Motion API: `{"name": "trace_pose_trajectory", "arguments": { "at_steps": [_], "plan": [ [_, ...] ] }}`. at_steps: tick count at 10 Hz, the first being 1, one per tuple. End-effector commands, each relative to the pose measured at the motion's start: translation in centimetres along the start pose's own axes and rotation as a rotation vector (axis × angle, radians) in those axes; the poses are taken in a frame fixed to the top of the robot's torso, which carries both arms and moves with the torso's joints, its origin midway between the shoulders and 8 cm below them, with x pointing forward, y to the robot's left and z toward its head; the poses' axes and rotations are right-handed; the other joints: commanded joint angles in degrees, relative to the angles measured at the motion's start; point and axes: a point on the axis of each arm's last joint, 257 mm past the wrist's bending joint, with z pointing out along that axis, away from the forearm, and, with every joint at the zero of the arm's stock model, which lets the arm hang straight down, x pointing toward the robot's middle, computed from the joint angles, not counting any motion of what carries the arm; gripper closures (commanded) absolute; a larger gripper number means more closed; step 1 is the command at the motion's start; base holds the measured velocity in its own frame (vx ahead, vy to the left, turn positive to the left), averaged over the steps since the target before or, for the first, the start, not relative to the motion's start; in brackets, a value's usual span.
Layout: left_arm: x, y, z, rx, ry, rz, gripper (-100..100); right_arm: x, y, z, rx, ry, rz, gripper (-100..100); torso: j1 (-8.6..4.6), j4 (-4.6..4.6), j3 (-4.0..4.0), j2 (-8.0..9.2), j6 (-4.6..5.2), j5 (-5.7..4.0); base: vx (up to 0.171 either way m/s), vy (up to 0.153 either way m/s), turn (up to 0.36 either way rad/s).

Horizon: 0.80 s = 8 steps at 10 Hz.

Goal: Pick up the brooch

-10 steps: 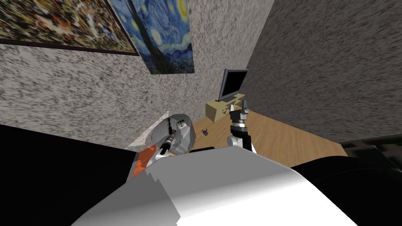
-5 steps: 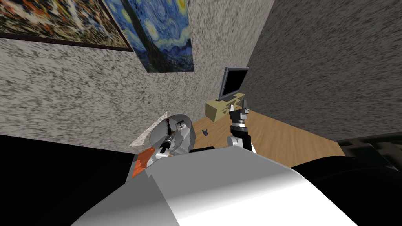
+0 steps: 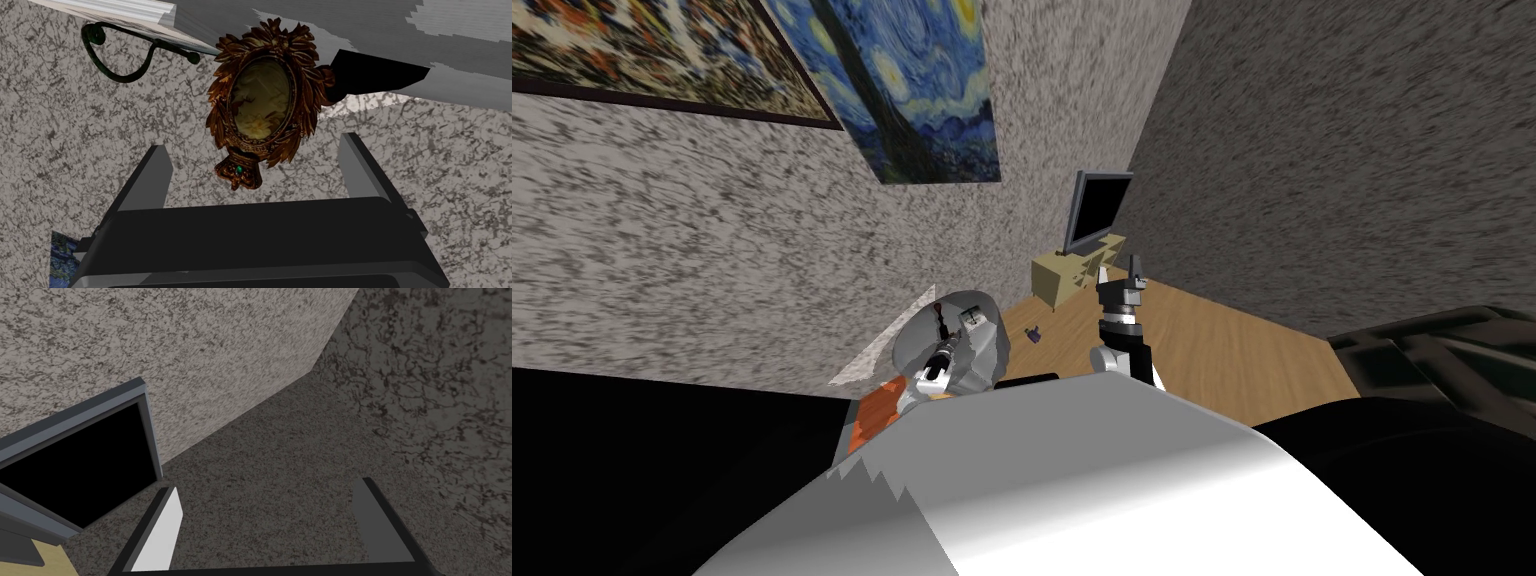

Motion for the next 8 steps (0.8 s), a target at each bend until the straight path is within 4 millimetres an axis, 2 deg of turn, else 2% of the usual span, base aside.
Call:
{"name": "trace_pose_trajectory", "arguments": {
  "at_steps": [1,5,6,8],
  "plan": [
    [0.10,-0.30,0.70,-0.012,-0.001,-0.006,-100,0.00,0.00,0.00,0.000,0.000,0.000,0,0.00,0.00,0.00,0.00,0.00,0.00,-0.059,0.033,-0.085],
    [0.14,-0.74,1.31,-0.019,-0.001,-0.015,-100,0.00,0.00,0.00,0.000,0.000,0.000,0,0.01,-0.02,-0.05,-0.10,0.00,0.00,-0.031,0.028,-0.048],
    [0.15,-0.77,1.36,-0.019,-0.001,-0.014,100,0.00,0.00,0.00,0.000,0.000,0.000,0,-0.04,-0.03,-0.08,-0.14,-0.03,-0.01,-0.004,0.005,0.014],
    [0.15,-0.68,1.34,-0.020,0.000,-0.009,100,0.00,0.00,0.00,0.000,0.000,0.000,0,-0.09,-0.02,-0.11,-0.21,-0.03,0.03,-0.001,0.001,-0.006]
  ]
}}
